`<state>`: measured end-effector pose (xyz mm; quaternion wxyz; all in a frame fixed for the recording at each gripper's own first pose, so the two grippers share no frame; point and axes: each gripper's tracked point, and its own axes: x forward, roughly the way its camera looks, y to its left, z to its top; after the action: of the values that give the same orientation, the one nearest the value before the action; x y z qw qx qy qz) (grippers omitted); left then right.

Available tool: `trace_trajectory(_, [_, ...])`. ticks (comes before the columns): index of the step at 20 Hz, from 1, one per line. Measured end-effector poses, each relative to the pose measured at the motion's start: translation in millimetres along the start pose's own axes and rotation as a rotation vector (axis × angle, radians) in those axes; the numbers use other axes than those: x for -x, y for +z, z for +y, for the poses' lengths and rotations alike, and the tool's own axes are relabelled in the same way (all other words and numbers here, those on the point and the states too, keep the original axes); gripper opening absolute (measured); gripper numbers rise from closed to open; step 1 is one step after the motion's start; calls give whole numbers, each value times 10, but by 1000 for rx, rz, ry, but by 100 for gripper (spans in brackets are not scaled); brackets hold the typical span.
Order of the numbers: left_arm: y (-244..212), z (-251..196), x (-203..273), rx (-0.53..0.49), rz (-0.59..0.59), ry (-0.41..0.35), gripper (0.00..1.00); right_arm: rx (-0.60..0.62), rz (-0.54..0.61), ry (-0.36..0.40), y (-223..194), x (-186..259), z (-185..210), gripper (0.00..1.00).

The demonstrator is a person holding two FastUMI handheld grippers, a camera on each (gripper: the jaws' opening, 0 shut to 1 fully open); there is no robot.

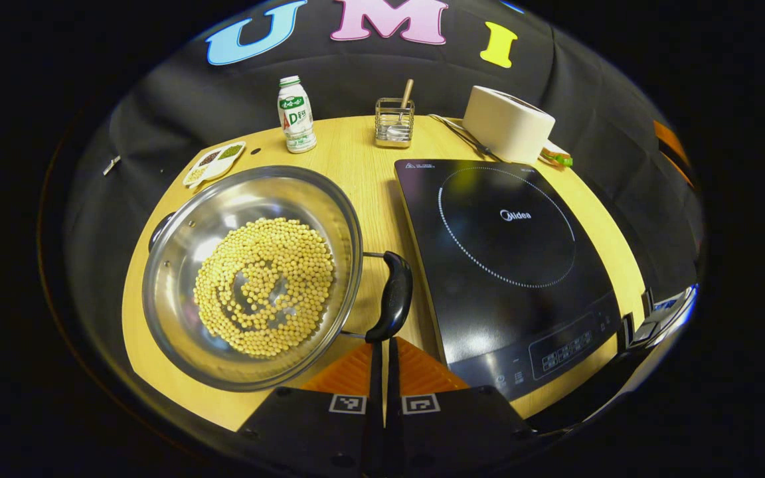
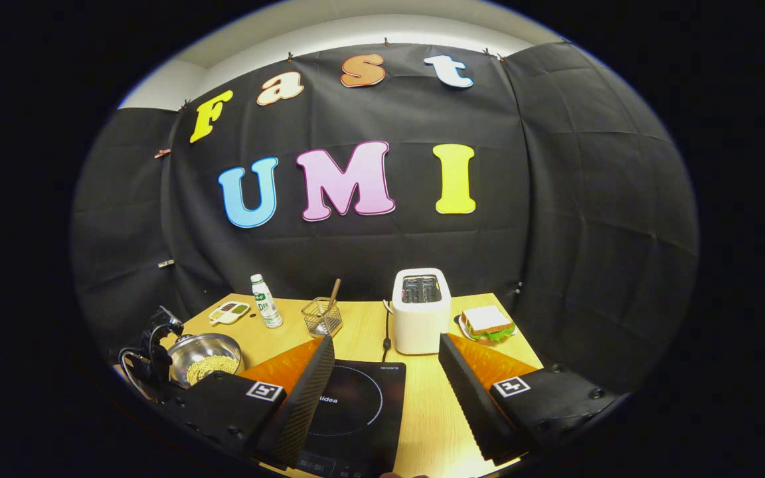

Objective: First push the handle of the pot to place it horizontally, then grasp the pot with both hands and set it on the induction cooktop.

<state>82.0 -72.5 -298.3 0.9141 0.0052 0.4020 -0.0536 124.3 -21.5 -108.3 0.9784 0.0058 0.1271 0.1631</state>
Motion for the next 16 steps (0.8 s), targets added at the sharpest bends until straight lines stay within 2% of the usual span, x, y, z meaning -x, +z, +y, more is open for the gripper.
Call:
trace_trajectory(9, [293,-18,-193,40,-12,27,5,-22,43,7,-70,-117,-102,99])
trace_trajectory(16, [441,-11,-278,87,-39,29,5,-9,49,28,-90,-76,-25,98])
